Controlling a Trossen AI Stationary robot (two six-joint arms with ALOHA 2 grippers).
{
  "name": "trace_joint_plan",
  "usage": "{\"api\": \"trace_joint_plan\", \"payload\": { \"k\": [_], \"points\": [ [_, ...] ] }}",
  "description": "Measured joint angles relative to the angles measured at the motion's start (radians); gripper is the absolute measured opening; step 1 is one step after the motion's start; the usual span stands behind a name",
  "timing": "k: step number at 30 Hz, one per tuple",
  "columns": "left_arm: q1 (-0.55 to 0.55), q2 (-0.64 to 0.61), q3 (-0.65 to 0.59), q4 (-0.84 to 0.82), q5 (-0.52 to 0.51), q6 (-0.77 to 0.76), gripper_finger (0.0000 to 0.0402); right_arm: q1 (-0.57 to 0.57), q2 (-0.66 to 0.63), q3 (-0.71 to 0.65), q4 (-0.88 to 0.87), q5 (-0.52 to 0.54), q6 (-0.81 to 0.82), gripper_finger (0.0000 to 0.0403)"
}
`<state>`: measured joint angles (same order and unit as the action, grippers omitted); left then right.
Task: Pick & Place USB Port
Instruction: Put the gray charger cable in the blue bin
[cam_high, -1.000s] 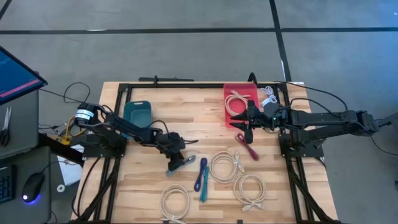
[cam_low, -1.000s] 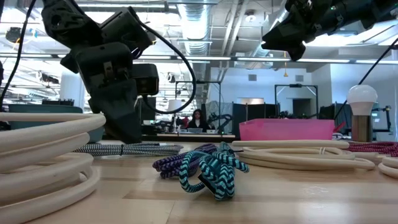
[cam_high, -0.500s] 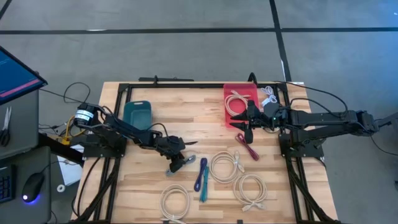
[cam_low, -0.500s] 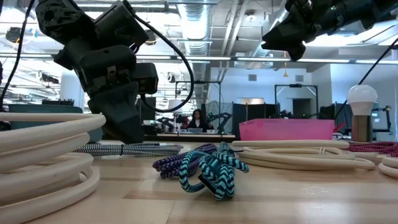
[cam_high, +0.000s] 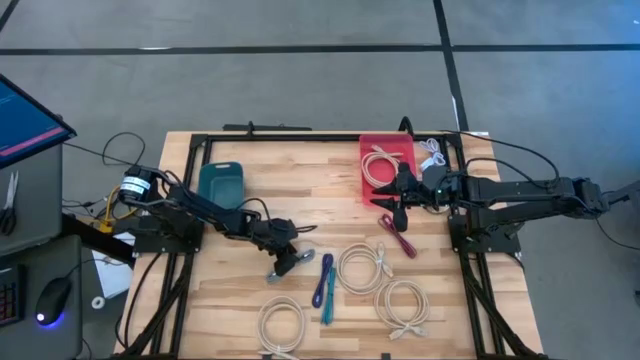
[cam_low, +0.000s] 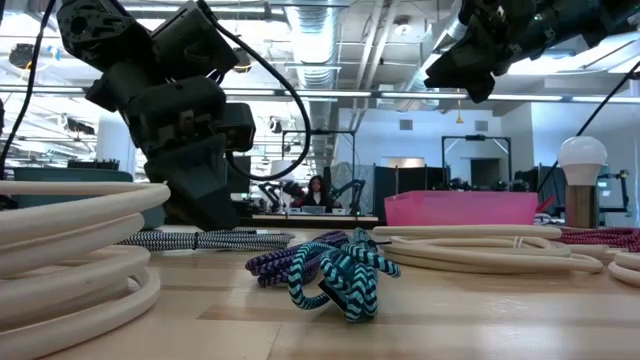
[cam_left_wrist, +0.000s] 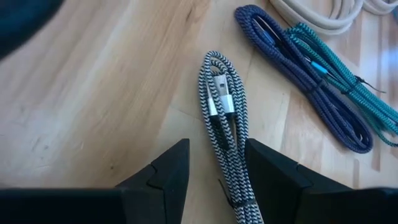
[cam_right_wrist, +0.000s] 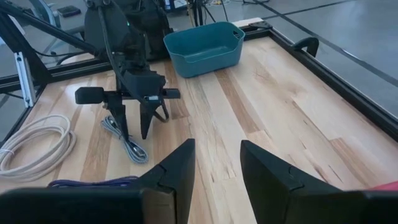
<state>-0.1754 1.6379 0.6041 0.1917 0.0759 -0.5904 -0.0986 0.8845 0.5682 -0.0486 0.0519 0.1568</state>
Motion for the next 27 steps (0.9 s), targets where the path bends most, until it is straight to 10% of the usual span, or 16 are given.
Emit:
{"api": "trace_joint_plan", "payload": {
  "k": [14,27],
  "points": [
    [-0.047,0.0,0.0,0.001,-0.039,-0.02,0.015,0.0,0.0,0.0,0.0,0.0,0.001,0.012],
    [-0.05,0.0,0.0,0.007,-0.039,-0.021,0.0055,0.0,0.0,0.0,0.0,0.0,0.001,0.012]
  ]
}}
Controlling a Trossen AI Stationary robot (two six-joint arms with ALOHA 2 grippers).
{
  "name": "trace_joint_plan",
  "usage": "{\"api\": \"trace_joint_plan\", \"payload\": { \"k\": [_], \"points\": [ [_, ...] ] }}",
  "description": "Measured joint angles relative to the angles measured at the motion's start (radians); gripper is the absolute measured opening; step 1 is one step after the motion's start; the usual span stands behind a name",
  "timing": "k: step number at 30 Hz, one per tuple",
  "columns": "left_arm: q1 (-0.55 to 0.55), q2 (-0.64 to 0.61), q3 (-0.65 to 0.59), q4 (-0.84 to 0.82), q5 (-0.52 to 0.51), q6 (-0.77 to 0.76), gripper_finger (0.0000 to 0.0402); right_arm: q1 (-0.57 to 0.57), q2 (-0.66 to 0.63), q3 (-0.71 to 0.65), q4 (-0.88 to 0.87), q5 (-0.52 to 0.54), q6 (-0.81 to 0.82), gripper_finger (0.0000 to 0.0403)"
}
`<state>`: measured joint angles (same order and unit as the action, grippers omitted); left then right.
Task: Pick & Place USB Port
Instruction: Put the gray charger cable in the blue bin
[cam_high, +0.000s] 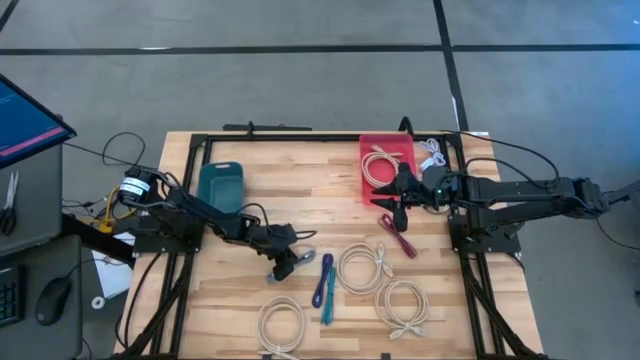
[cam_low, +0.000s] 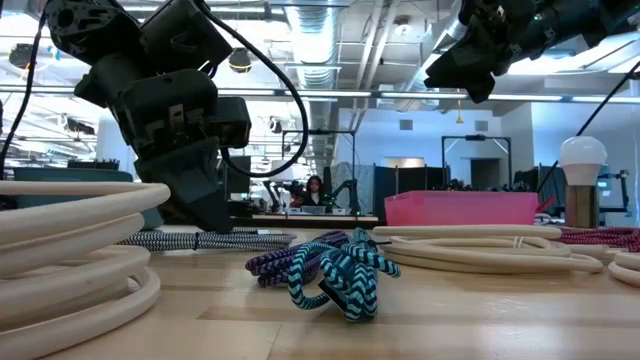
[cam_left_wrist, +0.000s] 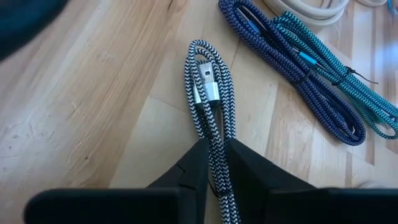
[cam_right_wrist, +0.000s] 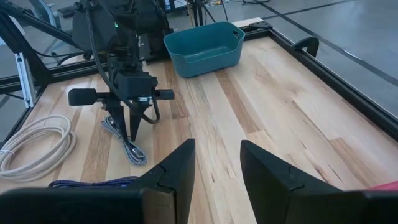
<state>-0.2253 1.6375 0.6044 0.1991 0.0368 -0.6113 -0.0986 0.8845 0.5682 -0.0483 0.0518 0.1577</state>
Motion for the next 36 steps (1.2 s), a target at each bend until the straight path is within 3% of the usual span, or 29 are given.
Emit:
{"api": "trace_joint_plan", "payload": {
  "k": [7,14,21,25,29,36],
  "points": [
    [0.0,0.0,0.0,0.004,-0.03,-0.017,0.0007,0.0,0.0,0.0,0.0,0.0,0.0,0.012],
    [0.0,0.0,0.0,0.071,-0.037,-0.015,0.0003,0.0,0.0,0.0,0.0,0.0,0.0,0.012],
    [0.029,0.0,0.015,0.123,-0.043,0.089,0.0002,0.0,0.0,0.0,0.0,0.0,0.0,0.012],
    [0.061,-0.026,0.039,0.107,-0.103,0.214,0.0002,0.0,0.0,0.0,-0.004,0.0,0.0,0.012],
    [0.1,-0.146,0.051,-0.002,-0.186,0.307,0.0002,0.0,0.0,0.0,-0.006,0.0,0.0,0.012],
    [0.116,-0.497,0.051,-0.355,-0.465,0.346,0.0002,0.0,0.0,0.0,-0.006,0.0,0.001,0.012]
  ]
}}
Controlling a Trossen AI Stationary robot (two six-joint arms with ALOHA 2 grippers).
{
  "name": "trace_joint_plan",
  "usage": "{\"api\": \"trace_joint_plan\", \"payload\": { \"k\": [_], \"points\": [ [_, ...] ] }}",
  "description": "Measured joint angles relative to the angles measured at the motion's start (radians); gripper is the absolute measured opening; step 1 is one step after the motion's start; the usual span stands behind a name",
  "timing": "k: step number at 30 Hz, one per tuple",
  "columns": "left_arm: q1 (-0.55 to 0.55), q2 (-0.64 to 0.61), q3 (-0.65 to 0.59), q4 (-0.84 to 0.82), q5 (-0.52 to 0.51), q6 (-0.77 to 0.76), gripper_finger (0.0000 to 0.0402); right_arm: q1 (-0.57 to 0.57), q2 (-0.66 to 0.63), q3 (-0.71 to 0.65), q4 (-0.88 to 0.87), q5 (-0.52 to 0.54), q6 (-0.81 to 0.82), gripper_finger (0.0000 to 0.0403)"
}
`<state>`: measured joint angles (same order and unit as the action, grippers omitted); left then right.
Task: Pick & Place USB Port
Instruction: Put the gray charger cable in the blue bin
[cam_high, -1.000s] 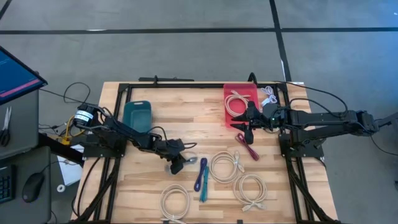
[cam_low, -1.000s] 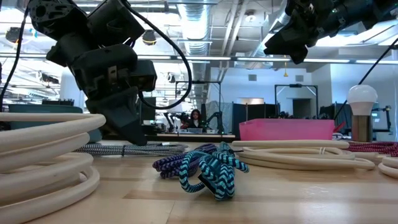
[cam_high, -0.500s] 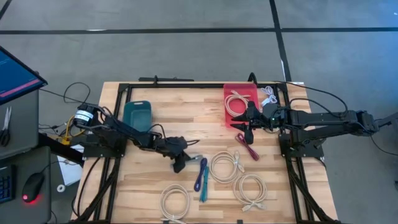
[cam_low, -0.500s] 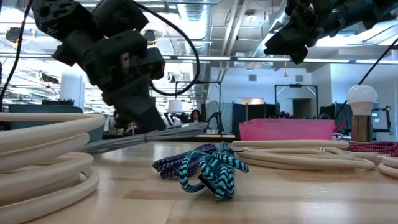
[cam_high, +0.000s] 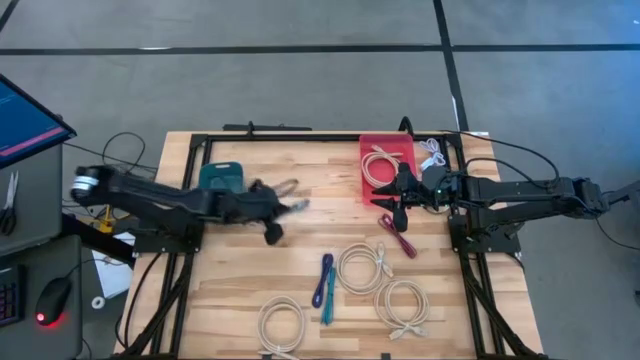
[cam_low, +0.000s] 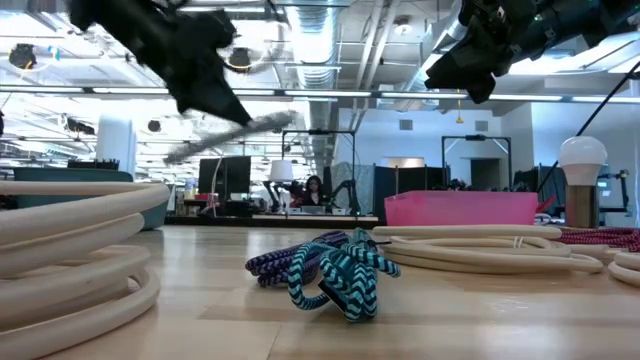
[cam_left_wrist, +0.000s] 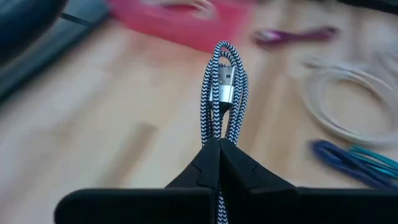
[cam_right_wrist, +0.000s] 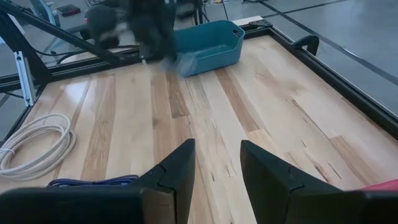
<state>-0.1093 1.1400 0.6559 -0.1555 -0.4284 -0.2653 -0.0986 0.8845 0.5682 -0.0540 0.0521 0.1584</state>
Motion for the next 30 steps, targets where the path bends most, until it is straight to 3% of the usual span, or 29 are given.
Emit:
{"api": "trace_joint_plan", "payload": {
  "k": [6,13,23,30],
  "points": [
    [0.001,-0.229,0.0,-0.191,-0.243,0.0,0.0002,-0.001,0.0,0.0,0.002,0.0,0.0,0.012],
    [0.037,-0.336,-0.004,-0.3,-0.442,-0.026,0.0001,-0.001,0.0,0.0,0.002,0.001,0.0,0.012],
    [0.216,-0.363,-0.122,-0.31,-0.46,-0.094,0.0001,-0.001,0.0,0.0,0.001,0.001,0.0,0.012],
    [0.29,-0.363,-0.168,-0.325,-0.364,-0.157,0.0001,-0.001,0.0,0.0,0.0,0.001,0.0,0.012]
  ]
}}
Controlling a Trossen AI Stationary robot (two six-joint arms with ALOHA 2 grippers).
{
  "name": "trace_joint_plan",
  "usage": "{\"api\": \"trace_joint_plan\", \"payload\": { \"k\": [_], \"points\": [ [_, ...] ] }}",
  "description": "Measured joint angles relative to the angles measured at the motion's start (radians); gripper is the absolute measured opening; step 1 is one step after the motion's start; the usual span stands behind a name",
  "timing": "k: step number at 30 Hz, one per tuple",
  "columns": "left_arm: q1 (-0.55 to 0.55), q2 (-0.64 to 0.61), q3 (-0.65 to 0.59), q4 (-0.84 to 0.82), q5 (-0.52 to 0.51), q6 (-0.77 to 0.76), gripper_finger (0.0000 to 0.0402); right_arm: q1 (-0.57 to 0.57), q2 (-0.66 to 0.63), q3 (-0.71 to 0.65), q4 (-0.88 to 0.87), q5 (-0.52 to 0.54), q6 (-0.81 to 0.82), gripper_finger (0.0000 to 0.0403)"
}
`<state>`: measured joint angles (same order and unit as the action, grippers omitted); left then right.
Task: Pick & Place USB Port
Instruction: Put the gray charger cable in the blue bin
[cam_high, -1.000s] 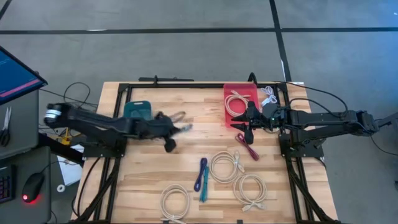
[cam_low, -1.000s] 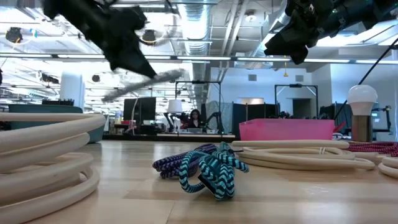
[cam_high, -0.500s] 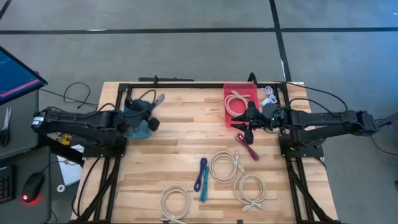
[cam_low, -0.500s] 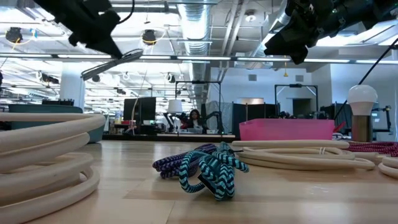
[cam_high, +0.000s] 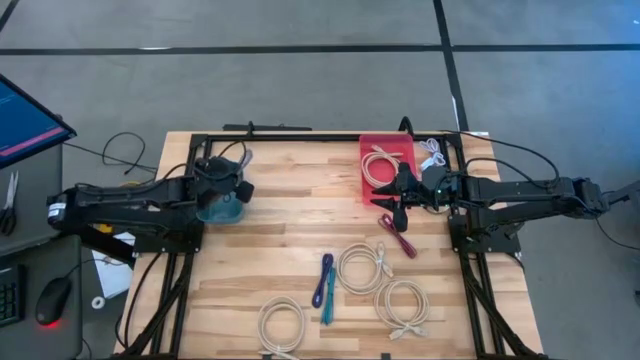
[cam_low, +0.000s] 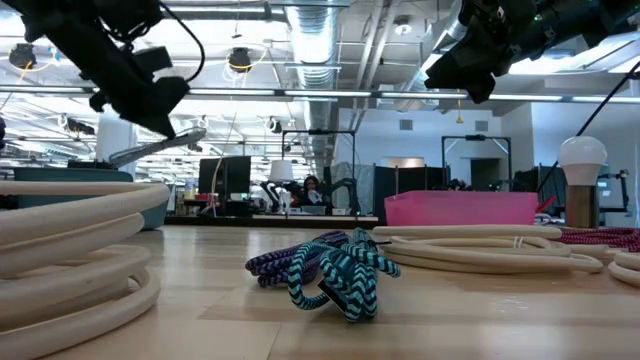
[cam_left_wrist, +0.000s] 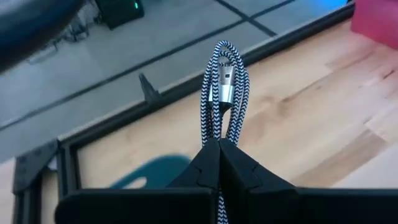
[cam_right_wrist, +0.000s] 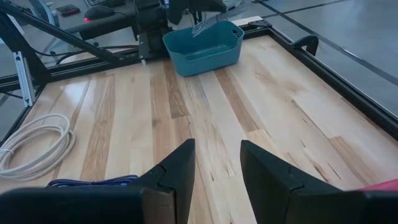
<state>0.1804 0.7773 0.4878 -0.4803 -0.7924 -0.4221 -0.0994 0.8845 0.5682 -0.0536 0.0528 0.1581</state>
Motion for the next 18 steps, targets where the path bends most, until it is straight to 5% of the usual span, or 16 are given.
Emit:
{"api": "trace_joint_plan", "payload": {
  "k": [18],
  "points": [
    [0.032,0.001,-0.144,-0.097,0.068,-0.238,0.0001,0.0,0.0,0.0,-0.001,0.0,0.0,0.012]
  ]
}}
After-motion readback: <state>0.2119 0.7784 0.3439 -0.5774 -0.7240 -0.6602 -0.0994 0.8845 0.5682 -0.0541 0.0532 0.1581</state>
